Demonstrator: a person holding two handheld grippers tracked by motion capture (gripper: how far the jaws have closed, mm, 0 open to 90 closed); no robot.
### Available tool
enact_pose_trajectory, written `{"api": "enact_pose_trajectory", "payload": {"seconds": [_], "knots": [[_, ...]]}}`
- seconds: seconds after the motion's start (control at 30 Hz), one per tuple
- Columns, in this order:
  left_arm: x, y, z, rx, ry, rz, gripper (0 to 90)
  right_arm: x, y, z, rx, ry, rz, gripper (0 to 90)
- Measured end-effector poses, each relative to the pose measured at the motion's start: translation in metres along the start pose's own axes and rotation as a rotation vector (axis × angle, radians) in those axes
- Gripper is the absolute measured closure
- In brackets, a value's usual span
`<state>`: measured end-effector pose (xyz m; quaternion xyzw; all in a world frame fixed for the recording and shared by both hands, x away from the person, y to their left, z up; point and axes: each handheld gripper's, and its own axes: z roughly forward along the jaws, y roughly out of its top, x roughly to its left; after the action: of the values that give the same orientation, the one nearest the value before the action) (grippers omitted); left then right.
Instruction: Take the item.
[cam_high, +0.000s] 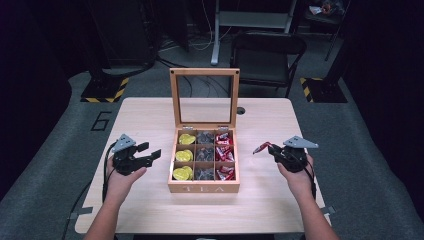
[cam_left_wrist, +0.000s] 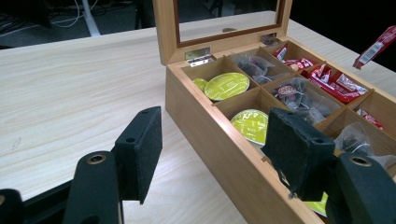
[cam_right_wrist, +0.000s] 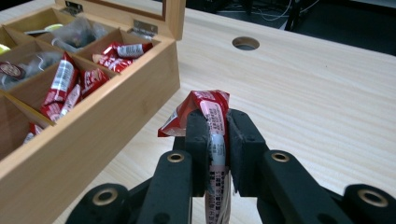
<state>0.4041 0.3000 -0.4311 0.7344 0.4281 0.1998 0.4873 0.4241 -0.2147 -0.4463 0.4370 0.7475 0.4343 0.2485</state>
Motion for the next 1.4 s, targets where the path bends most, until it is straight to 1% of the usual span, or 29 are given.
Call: {"api": "enact_pose_trajectory", "payload": {"seconds": [0.23,0.27,0.53,0.6,0.8,0.97,1.03,1.17,1.23,1.33,1.4], "knots": [[0.000,0.000,0.000,0.001,0.001,-0.002,36.8,0.000,-0.010,0.007,0.024,-0.008,0.008,78.8],[0.000,0.000,0.000,0.001,0.002,-0.002,36.8,-0.001,-0.010,0.008,0.021,-0.006,0.001,78.8],[0.000,-0.001,0.000,0.000,0.002,-0.001,36.8,-0.003,-0.019,0.015,0.046,-0.030,0.019,78.5],[0.000,-0.001,0.000,-0.001,0.001,0.000,36.8,-0.004,-0.021,0.016,0.053,-0.034,0.015,78.4],[0.001,-0.001,-0.001,-0.002,0.005,-0.001,36.8,-0.009,-0.026,0.018,0.057,-0.043,0.036,78.2],[0.001,-0.001,-0.001,-0.003,0.005,-0.001,36.8,-0.012,-0.031,0.019,0.068,-0.061,0.053,77.9],[0.001,-0.001,-0.001,-0.003,0.004,-0.001,36.8,-0.014,-0.032,0.019,0.070,-0.057,0.056,77.7],[0.001,-0.001,-0.001,-0.002,0.006,0.000,36.8,-0.016,-0.035,0.020,0.079,-0.063,0.084,77.3],[0.001,-0.001,-0.001,-0.001,0.006,0.000,36.8,-0.018,-0.036,0.021,0.079,-0.067,0.083,77.2],[0.001,-0.001,-0.001,0.000,0.006,0.002,36.8,-0.020,-0.037,0.022,0.086,-0.068,0.095,77.0],[0.001,-0.001,-0.001,-0.001,0.007,0.001,36.8,-0.021,-0.039,0.023,0.096,-0.073,0.087,76.9]]}}
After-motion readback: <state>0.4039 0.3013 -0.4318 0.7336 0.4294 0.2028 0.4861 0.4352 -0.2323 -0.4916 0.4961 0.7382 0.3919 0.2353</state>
